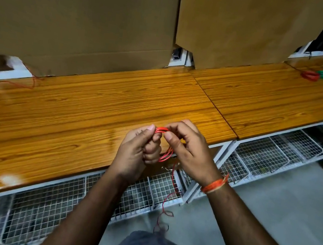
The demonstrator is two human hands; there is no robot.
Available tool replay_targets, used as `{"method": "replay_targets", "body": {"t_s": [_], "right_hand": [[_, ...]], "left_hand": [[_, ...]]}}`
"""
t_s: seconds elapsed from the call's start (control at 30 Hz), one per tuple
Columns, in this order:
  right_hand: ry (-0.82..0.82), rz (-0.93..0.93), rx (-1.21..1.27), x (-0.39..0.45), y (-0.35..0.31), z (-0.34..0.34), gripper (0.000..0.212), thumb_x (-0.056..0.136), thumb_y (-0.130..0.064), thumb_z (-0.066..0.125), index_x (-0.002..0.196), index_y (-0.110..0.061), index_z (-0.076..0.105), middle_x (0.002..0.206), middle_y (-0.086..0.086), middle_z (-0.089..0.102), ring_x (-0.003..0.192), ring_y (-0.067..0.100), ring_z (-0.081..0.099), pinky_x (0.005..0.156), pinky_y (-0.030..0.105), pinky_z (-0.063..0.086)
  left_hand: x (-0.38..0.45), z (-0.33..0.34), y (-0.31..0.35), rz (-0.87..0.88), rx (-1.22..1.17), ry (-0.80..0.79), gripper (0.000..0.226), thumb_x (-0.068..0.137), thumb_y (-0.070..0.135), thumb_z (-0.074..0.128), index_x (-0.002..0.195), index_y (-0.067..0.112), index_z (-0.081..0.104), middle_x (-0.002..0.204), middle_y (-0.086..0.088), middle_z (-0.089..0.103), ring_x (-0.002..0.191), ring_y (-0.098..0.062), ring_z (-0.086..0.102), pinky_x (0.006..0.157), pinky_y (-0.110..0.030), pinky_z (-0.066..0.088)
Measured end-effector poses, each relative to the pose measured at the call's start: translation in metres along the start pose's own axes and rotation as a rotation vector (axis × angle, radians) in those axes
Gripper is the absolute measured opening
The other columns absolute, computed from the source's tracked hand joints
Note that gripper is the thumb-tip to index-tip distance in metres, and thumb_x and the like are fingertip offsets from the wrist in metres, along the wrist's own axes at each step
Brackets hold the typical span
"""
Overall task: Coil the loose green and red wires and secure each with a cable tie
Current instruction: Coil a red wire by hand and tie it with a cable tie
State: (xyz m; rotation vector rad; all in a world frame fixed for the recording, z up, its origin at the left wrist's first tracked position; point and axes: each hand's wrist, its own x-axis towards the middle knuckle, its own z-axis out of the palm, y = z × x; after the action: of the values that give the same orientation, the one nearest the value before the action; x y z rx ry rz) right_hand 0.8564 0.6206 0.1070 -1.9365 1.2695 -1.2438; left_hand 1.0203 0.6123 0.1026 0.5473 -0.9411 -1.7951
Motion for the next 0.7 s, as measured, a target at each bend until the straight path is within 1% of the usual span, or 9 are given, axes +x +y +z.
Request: {"method": "replay_targets", "body": {"t_s": [0.1,0.17,0.23,0.33,0.43,0.53,0.6,0.67,0.7], "right_hand": [[-0.021,0.102,0.152,-0.021,0.014,0.012,0.021,0.103,-0.032,0.057,0.105,-0.014,0.067,0.089,0.004,0.061,0.084,0.022,0.059,0.072,0.039,0.047],[-0.057,0.215,0.192,-0.042,0.032,0.016,0.019,0.105,-0.028,0.056,0.093,-0.015,0.063,0.083,0.004,0.057,0.079,0.021,0.056,0.069,0.037,0.046],[-0.206,0.29,0.057,-0.066,0.059,0.018,0.023,0.105,-0.032,0.054,0.086,-0.022,0.061,0.083,-0.006,0.055,0.079,0.011,0.056,0.072,0.032,0.046],[-0.406,0.372,-0.183,-0.088,0.09,0.014,0.03,0.105,-0.038,0.052,0.08,-0.024,0.061,0.086,-0.005,0.057,0.083,0.01,0.058,0.075,0.035,0.046],[-0.198,0.495,0.012,-0.078,0.078,-0.005,0.031,0.106,-0.035,0.049,0.083,-0.019,0.063,0.075,-0.002,0.064,0.073,0.007,0.062,0.072,0.031,0.047],[0.168,0.295,0.075,-0.051,0.048,-0.028,0.036,0.11,-0.031,0.043,0.084,-0.013,0.059,0.069,0.007,0.06,0.066,0.013,0.057,0.062,0.029,0.045],[0.311,0.205,0.061,-0.045,0.044,-0.029,0.036,0.111,-0.03,0.042,0.084,-0.01,0.057,0.068,0.007,0.056,0.065,0.021,0.055,0.06,0.031,0.044],[0.224,0.295,-0.08,-0.051,0.058,-0.023,0.037,0.111,-0.033,0.041,0.083,-0.014,0.055,0.069,0.009,0.057,0.064,0.022,0.055,0.06,0.037,0.047],[0.057,0.384,-0.192,-0.057,0.069,-0.018,0.037,0.111,-0.035,0.04,0.082,-0.017,0.055,0.069,0.008,0.058,0.063,0.021,0.056,0.061,0.041,0.051]], "left_hand": [[-0.004,0.003,0.005,0.012,-0.079,0.002,0.033,0.103,0.029,0.042,0.074,0.016,0.053,0.048,0.014,0.029,0.038,0.0,0.022,0.04,-0.018,0.014],[-0.006,0.003,0.01,0.02,-0.125,0.022,0.035,0.107,0.028,0.038,0.076,0.016,0.049,0.048,0.014,0.03,0.038,0.0,0.023,0.039,-0.018,0.015],[-0.006,0.002,0.016,0.028,-0.149,0.045,0.036,0.109,0.028,0.034,0.078,0.016,0.047,0.048,0.014,0.03,0.038,0.0,0.024,0.039,-0.019,0.015],[-0.006,0.003,0.017,0.046,-0.061,0.095,0.037,0.11,0.03,0.033,0.078,0.016,0.045,0.049,0.013,0.028,0.039,-0.002,0.021,0.04,-0.021,0.014],[-0.004,0.001,0.01,0.063,0.149,0.171,0.033,0.105,0.037,0.041,0.078,0.018,0.045,0.052,0.011,0.028,0.043,-0.005,0.02,0.042,-0.023,0.013],[-0.002,-0.003,0.001,0.057,0.215,0.231,0.033,0.101,0.043,0.047,0.077,0.02,0.047,0.053,0.012,0.03,0.044,-0.005,0.022,0.04,-0.02,0.018],[-0.001,-0.005,-0.003,0.053,0.189,0.254,0.033,0.1,0.042,0.048,0.077,0.02,0.047,0.052,0.012,0.03,0.043,-0.004,0.022,0.039,-0.019,0.02],[0.0,-0.005,-0.005,0.04,0.123,0.261,0.032,0.102,0.039,0.049,0.077,0.018,0.047,0.05,0.012,0.029,0.041,-0.004,0.023,0.038,-0.018,0.022],[0.001,-0.005,-0.005,0.029,0.085,0.257,0.031,0.103,0.036,0.049,0.077,0.018,0.047,0.05,0.012,0.029,0.04,-0.004,0.024,0.038,-0.018,0.023]]}}
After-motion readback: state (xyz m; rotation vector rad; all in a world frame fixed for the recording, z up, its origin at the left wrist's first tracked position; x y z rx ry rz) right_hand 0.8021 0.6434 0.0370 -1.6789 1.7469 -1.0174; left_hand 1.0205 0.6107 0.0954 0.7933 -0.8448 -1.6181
